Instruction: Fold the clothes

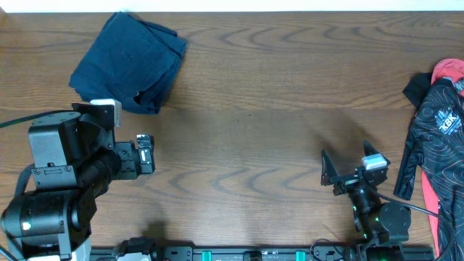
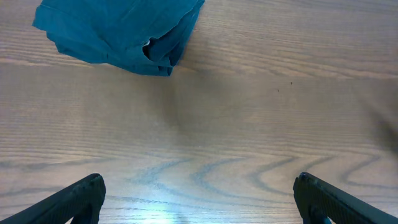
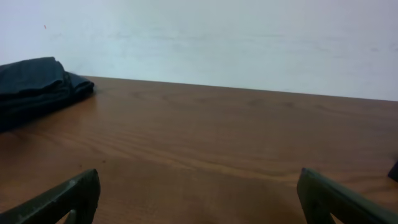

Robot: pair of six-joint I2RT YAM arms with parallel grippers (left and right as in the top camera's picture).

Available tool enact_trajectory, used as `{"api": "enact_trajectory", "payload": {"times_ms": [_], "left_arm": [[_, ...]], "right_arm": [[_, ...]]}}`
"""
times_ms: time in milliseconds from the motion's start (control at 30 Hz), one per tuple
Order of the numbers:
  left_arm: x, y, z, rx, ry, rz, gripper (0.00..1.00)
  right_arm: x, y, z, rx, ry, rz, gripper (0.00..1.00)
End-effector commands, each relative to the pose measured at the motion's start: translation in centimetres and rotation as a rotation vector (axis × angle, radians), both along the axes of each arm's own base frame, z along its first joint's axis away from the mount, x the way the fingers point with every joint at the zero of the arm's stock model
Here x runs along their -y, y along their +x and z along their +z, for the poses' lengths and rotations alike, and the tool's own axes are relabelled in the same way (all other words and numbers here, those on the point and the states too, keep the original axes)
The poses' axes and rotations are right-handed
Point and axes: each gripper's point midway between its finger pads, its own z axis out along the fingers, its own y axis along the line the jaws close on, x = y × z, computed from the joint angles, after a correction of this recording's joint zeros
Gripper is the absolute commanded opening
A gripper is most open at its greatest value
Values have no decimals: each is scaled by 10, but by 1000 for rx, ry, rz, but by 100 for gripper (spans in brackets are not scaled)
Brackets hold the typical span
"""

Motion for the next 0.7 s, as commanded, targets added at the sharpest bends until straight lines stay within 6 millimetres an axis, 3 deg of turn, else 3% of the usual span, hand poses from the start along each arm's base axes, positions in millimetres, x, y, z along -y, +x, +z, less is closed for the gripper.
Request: {"api": "enact_trajectory", "payload": {"times_ms": [0, 667], "left_arm": [[-1, 0, 0, 1, 9, 0, 98], [-2, -7, 2, 24, 24, 2, 98]], "right_arm": [[0, 0, 0, 2, -3, 3, 99], [0, 0, 0, 2, -3, 3, 99]]}}
